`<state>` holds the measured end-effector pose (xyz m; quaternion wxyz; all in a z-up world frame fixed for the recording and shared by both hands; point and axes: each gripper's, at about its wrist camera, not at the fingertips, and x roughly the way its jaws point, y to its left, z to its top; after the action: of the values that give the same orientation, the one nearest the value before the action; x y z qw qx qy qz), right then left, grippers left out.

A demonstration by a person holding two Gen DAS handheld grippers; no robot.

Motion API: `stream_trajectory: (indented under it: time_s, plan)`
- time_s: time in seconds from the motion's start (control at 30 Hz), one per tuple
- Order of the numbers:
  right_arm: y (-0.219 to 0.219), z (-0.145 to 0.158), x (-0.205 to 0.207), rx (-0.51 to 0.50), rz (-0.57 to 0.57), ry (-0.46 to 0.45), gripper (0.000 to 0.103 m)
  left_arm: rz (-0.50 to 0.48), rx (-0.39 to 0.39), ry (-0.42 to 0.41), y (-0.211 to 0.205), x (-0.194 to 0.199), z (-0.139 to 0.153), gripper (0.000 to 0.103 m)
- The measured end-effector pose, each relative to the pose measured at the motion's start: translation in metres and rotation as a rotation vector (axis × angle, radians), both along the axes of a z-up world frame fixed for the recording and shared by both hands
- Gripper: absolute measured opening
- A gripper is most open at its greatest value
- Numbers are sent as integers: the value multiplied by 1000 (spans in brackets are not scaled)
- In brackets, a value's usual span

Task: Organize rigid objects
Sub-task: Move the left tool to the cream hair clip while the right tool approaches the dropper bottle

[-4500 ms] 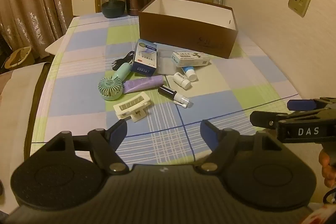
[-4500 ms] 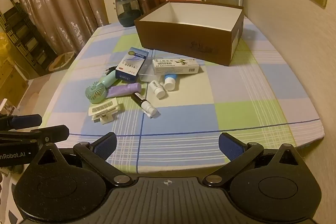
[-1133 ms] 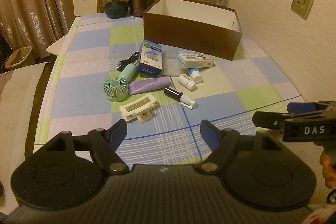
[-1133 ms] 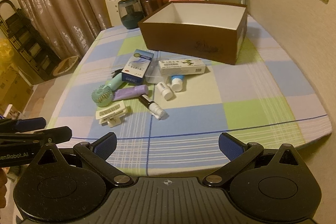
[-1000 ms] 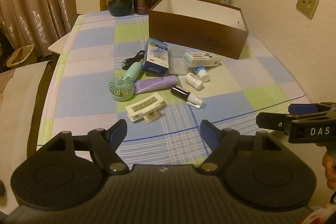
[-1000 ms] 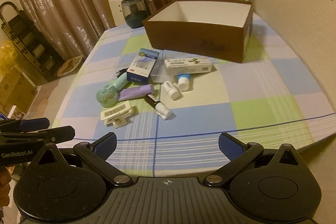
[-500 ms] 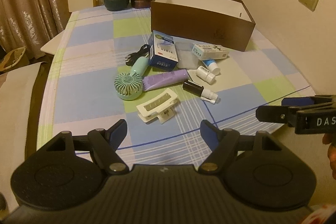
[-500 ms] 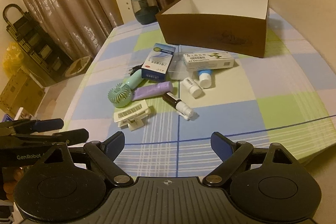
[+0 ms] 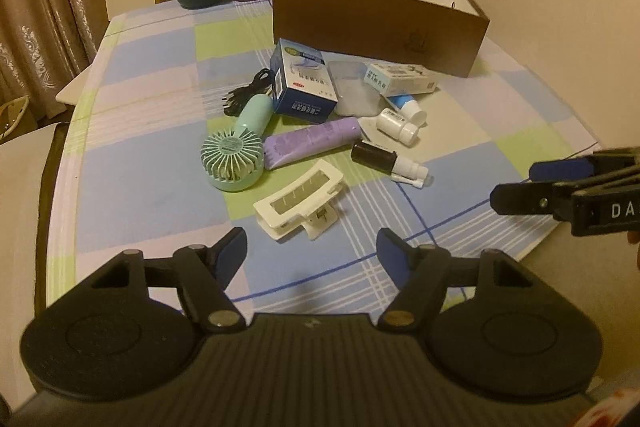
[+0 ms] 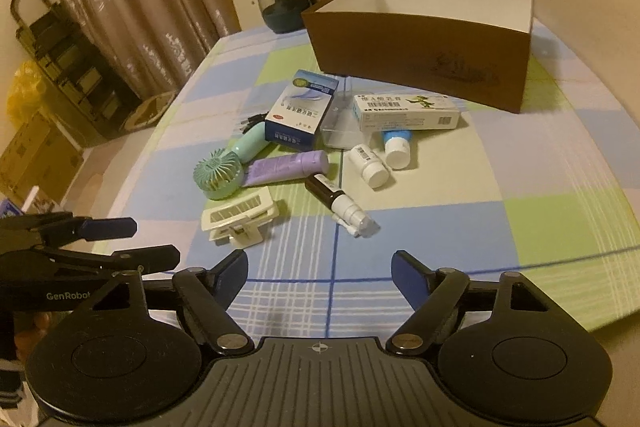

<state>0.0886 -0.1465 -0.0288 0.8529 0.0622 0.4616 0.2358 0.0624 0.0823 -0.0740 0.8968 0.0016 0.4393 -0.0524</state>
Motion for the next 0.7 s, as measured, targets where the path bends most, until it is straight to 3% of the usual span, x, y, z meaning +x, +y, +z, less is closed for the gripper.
stream_trajectory:
  time_s: [0.5, 0.7]
  plan:
    - [8, -44, 75, -60, 188, 28, 62, -16, 84, 60, -8, 66, -46, 69]
    - [14, -56, 91, -69, 245, 41, 60, -7, 71, 101, -7, 83, -58, 66]
